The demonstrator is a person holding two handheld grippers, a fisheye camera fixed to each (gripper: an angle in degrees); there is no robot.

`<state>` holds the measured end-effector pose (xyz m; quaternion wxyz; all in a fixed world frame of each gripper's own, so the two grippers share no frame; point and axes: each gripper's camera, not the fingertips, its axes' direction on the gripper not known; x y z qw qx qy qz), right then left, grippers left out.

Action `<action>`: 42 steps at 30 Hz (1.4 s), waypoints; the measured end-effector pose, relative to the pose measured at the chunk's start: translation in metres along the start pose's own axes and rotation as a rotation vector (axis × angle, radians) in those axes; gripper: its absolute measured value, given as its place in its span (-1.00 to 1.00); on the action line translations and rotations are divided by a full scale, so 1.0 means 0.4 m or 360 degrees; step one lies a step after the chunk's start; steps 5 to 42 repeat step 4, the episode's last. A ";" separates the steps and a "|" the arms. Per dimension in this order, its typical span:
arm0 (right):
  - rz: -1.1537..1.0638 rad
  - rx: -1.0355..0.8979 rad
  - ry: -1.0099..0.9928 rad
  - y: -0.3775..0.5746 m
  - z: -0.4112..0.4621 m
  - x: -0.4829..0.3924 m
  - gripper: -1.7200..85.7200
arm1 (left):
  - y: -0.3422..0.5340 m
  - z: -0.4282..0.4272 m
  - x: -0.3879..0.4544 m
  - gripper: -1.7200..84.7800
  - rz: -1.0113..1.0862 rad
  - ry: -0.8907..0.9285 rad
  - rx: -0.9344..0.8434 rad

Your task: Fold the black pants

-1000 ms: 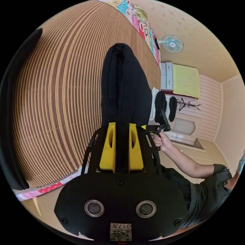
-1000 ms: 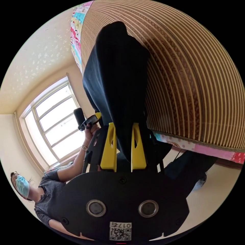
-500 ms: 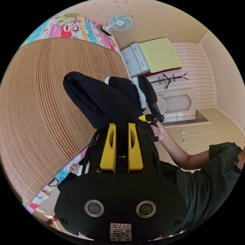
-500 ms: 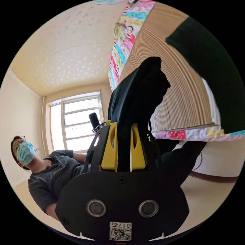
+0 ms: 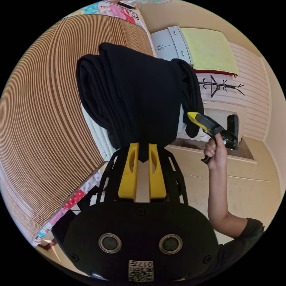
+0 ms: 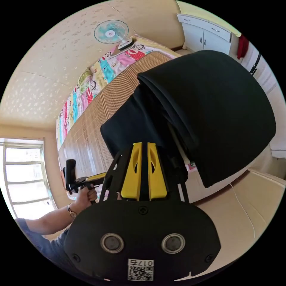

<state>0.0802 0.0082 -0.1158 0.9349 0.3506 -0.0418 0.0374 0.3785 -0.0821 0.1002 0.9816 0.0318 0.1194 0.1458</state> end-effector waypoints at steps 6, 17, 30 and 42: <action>-0.0045 0.0014 0.0313 0.068 0.105 -0.045 -0.94 | 0.174 -0.039 -0.112 -0.82 -0.0111 -0.0216 -0.0166; -0.0045 0.0014 0.0313 0.068 0.105 -0.045 -0.94 | 0.174 -0.039 -0.112 -0.82 -0.0111 -0.0216 -0.0166; -0.0045 0.0014 0.0313 0.068 0.105 -0.045 -0.94 | 0.174 -0.039 -0.112 -0.82 -0.0111 -0.0216 -0.0166; -0.0045 0.0014 0.0313 0.068 0.105 -0.045 -0.94 | 0.174 -0.039 -0.112 -0.82 -0.0111 -0.0216 -0.0166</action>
